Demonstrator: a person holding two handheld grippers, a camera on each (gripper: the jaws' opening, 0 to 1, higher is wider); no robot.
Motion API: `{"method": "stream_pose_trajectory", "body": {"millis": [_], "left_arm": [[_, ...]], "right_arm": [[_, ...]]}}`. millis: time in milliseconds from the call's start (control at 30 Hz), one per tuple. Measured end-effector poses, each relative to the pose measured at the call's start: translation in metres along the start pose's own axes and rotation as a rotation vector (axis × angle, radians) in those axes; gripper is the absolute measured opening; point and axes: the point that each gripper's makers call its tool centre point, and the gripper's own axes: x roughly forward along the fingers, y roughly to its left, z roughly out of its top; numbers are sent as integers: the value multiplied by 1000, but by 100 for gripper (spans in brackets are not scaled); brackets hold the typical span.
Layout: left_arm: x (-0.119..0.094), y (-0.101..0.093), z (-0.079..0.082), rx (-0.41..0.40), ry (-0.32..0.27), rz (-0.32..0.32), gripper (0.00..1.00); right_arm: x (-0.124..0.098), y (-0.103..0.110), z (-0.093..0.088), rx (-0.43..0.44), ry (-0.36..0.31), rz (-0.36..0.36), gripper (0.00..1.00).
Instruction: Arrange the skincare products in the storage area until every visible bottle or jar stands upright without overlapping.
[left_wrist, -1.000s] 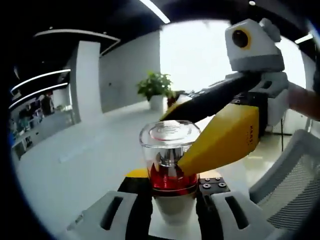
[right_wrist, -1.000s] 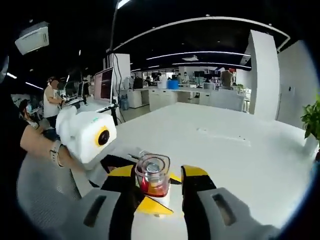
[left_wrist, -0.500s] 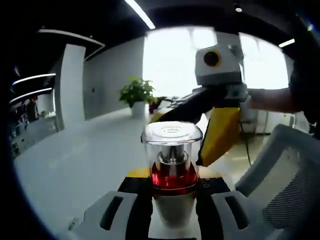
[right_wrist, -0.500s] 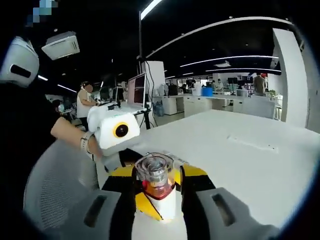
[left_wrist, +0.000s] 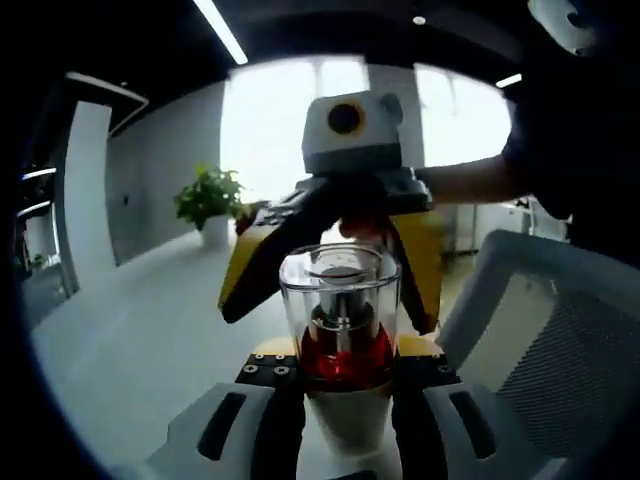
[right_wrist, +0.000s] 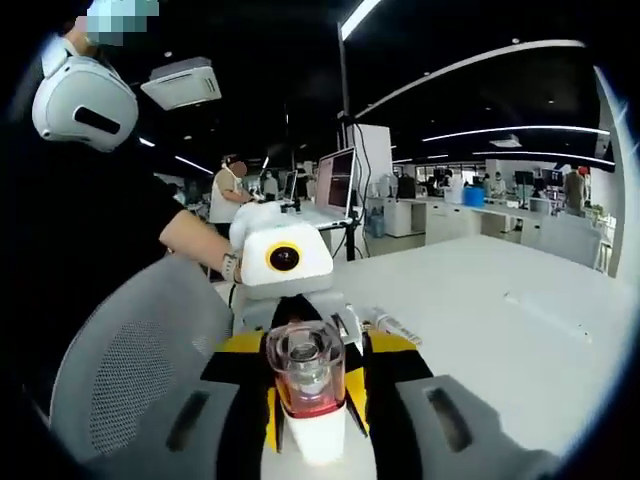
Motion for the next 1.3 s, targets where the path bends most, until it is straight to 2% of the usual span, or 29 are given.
{"method": "stream_pose_trajectory", "body": {"millis": [167, 300, 533, 667, 733, 800, 867, 1000, 1067, 1100, 1300], "left_arm": [[1, -1, -1, 15, 17, -41, 29], [2, -2, -1, 28, 31, -57, 29], [3, -2, -2, 52, 55, -44, 30], [2, 7, 0, 24, 54, 29, 32], [0, 14, -2, -4, 64, 84, 39], [-2, 19, -4, 14, 74, 121, 45], [-6, 18, -5, -30, 76, 135, 44], [-10, 19, -9, -41, 94, 171, 43], [-13, 23, -13, -43, 108, 205, 44], [-16, 25, -15, -80, 113, 236, 45], [-19, 32, -12, -116, 122, 329, 42]], "right_arm": [[3, 12, 1, -22, 12, 85, 29], [1, 9, 0, -45, 22, 70, 28], [0, 5, -1, 10, 34, -4, 27], [-4, -3, -3, 63, 53, -71, 27], [-4, -7, -4, 95, 69, -117, 27], [-4, -9, -4, 102, 79, -147, 27], [-1, -9, -4, 107, 90, -175, 27], [2, -17, -4, 152, 127, -263, 27], [5, -19, -4, 165, 139, -293, 27], [6, -21, -4, 165, 148, -304, 27], [11, -30, -4, 144, 215, -420, 27]]}}
